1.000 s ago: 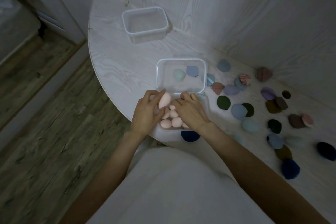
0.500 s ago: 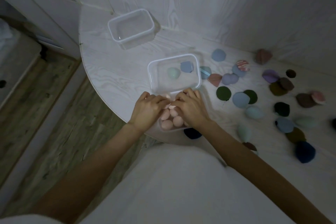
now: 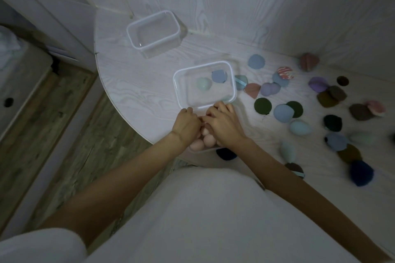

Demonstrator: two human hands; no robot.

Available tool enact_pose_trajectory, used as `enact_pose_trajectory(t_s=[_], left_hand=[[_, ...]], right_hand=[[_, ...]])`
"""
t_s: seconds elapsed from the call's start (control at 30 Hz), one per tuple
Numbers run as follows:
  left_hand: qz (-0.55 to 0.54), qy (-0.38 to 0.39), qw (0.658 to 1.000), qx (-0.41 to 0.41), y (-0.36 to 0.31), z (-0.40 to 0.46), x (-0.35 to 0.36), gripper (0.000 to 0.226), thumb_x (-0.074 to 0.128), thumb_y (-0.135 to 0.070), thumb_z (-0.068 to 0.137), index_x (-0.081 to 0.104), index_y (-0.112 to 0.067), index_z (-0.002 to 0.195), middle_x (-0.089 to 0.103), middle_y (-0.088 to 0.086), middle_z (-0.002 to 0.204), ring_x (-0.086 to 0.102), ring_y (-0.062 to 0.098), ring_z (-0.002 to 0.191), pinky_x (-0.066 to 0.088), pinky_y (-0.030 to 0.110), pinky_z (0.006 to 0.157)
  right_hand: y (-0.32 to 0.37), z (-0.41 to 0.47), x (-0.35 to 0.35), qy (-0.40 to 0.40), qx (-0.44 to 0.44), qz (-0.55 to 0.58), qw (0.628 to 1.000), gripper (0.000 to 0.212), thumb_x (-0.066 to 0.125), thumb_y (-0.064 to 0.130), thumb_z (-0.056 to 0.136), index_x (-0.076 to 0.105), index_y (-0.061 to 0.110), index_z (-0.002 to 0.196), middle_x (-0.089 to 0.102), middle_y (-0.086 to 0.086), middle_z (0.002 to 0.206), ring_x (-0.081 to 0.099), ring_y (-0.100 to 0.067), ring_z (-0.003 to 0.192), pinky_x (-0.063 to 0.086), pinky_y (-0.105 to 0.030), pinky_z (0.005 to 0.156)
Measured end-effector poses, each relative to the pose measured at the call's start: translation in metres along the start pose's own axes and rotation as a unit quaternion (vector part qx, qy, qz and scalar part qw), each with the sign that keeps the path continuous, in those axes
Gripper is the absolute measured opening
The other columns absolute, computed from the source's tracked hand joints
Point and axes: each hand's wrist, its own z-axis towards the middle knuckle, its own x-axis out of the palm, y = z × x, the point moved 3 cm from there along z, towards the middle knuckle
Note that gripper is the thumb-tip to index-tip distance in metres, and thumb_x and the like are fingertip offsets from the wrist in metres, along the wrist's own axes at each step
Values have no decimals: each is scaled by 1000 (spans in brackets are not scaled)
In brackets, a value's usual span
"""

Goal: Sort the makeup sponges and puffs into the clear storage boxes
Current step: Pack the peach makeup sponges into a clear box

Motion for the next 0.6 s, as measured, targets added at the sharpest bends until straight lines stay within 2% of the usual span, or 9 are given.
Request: enact_pose_trajectory(t_s=[0.07,0.13,0.2,0.27,0.33,0.4,0.43,0.5,0.6], left_hand=[[-31,-26,999,-26,2,-4,0,28,34,-15,95,61,-10,101,62,5,103,47,23,108,31,26,71],[-103,-54,992,-48,8,-14,7,21,40,-15,94,59,-10,103,61,6,103,51,23,103,34,27,66],[-228,-133,963,-53,16,-26,15,19,52,-12,89,59,-8,107,61,9,104,58,27,93,42,32,65],[-346,-216,911,-61,27,-36,22,26,62,-13,85,63,-10,112,63,6,110,64,24,85,50,33,66],[-426,-288,849,-125,39,-47,22,21,62,-19,87,66,-17,107,64,-5,109,63,11,80,51,27,67],[-514,-323,767,-206,54,-49,22,15,60,-21,89,66,-21,103,64,-11,103,60,3,80,50,22,69],[-560,-319,727,-236,61,-45,23,17,59,-22,90,64,-22,106,63,-12,104,60,4,84,49,20,71],[-634,-260,677,-269,73,-30,25,32,57,-24,91,55,-21,123,59,-9,112,58,8,95,46,21,81],[-744,-144,594,-270,77,-9,25,49,54,-34,93,41,-21,138,55,-4,122,53,13,110,46,30,93]], right_hand=[[-1,0,0,6,1,-6,1000,26,45,26,81,71,24,80,60,2,76,52,-24,85,29,-34,71],[-2,0,-1,10,-4,-10,1000,12,60,22,78,71,23,82,60,1,77,52,-25,86,28,-34,70],[-1,1,1,26,-8,-6,1000,12,67,20,74,71,23,86,61,0,78,52,-26,85,27,-34,70],[0,2,-3,42,-9,21,999,22,55,19,79,71,22,94,63,-2,84,51,-27,88,30,-35,73],[-4,1,-17,34,-6,89,995,34,45,14,80,71,18,101,67,-3,93,53,-28,91,39,-38,77],[-15,0,-39,-25,40,157,986,35,51,0,80,70,14,105,68,-5,100,55,-28,95,44,-38,79],[-25,0,-50,-64,79,183,978,35,53,-5,81,69,13,107,66,-7,103,55,-27,96,44,-36,81],[-45,4,-66,-108,178,222,952,34,52,-2,87,64,13,114,62,-8,112,54,-24,103,40,-28,87],[-73,20,-61,-15,321,302,897,45,52,20,94,42,15,137,49,-7,135,46,-23,121,36,-30,101]])
